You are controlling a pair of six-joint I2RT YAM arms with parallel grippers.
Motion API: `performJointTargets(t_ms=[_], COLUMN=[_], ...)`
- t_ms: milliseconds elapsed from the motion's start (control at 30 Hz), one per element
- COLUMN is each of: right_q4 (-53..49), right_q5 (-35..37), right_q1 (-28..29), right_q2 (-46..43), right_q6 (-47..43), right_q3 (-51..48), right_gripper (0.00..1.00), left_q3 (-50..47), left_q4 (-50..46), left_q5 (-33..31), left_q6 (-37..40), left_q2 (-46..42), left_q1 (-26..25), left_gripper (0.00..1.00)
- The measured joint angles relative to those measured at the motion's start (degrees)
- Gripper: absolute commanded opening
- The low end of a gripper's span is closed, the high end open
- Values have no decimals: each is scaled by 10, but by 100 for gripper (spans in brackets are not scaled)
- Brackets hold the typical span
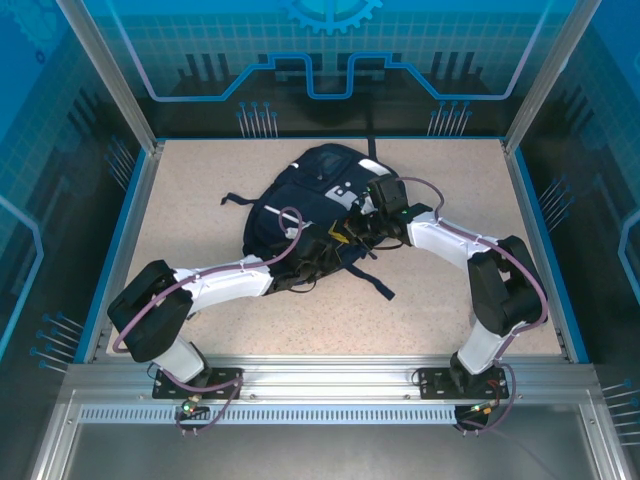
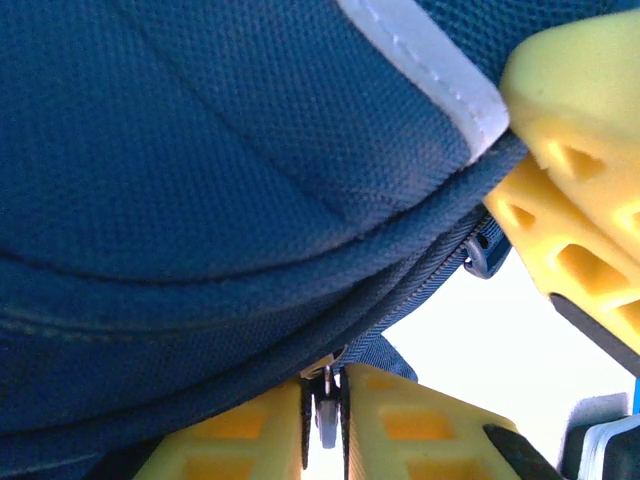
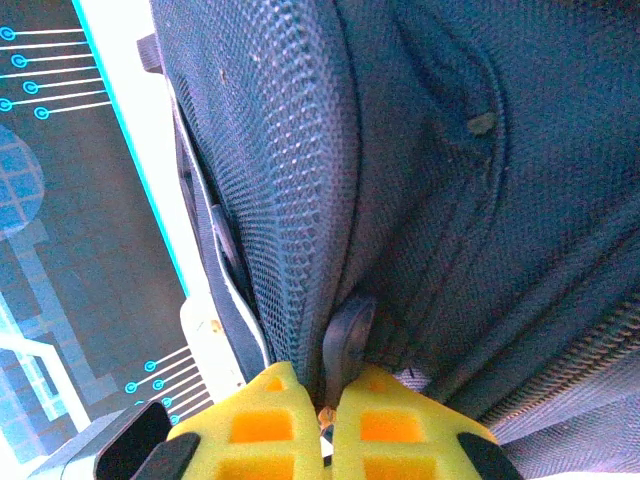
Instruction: Pack the student bag
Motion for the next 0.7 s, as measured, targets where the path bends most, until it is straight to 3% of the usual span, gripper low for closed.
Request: performJointTargets(t_ms=[167,433,700], right_q4=[0,-21,-68], right_q5=[3,28,87], right_q1=[1,2,0], right_q2=[0,-1,-21], right_q6=[0,-25,-61], right_q3=[0,0,0], right_gripper=[0,0,0], left_q3=[0,-1,-56], left_q4=[-8,-34,-87], left_q5=[-12,-21,-32], left_q6=[-4,18,68], left_q2=[1,-13,-106], left_q1=[-1,-1,15], left_gripper=[0,0,0])
